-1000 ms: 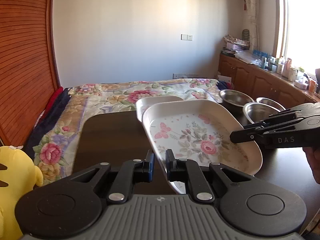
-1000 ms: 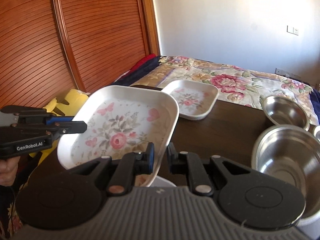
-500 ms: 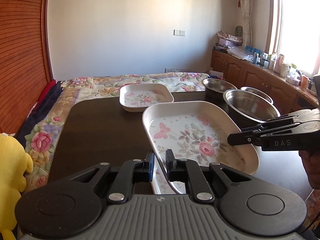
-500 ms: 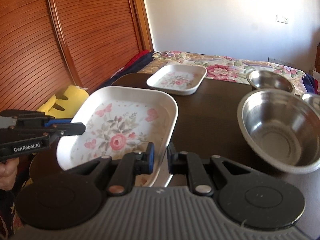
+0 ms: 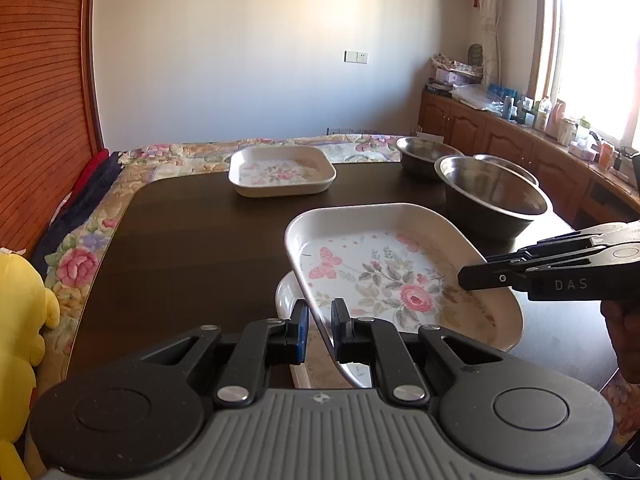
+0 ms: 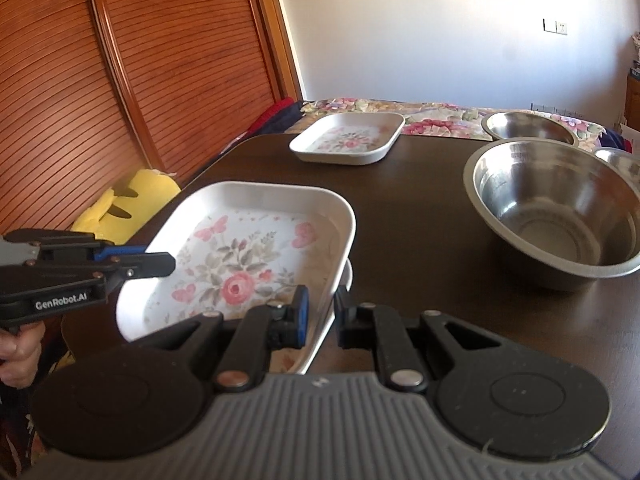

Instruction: Organize plates and bowls

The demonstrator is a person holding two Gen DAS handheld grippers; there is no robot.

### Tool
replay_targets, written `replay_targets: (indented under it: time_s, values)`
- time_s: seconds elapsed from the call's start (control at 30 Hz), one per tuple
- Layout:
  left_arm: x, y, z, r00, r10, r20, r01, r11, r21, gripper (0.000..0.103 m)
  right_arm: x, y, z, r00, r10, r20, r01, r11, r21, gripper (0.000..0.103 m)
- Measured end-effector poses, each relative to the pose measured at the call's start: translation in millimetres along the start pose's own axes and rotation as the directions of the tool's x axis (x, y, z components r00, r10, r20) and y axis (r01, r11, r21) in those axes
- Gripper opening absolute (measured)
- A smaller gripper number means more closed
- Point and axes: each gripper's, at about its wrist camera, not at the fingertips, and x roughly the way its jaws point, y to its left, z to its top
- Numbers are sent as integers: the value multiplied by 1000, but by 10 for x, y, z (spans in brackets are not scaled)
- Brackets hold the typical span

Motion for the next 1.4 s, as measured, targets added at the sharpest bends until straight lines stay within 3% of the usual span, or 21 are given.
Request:
replay_targets:
  time_s: [0.23,0.67,1.27,1.4]
  values:
    - [44,50,-79,1000,7,-3,-7,1000,-28,13,-36,108,-88,998,-24,52,27,998,-54,15]
    - [82,89,-203,1000,15,12,-14,997,-72,13,-31,101,-215,993,-23,118,23,1000,-1,15]
    - [155,70,-224,999,39,8,-39,997,-67,13,-41,120,-290,988,-32,152,31,999,6,16]
    - [179,78,-248,999,41,3,-41,997,-65,13,-16,139,-317,986,-61,154,64,998,-13,17]
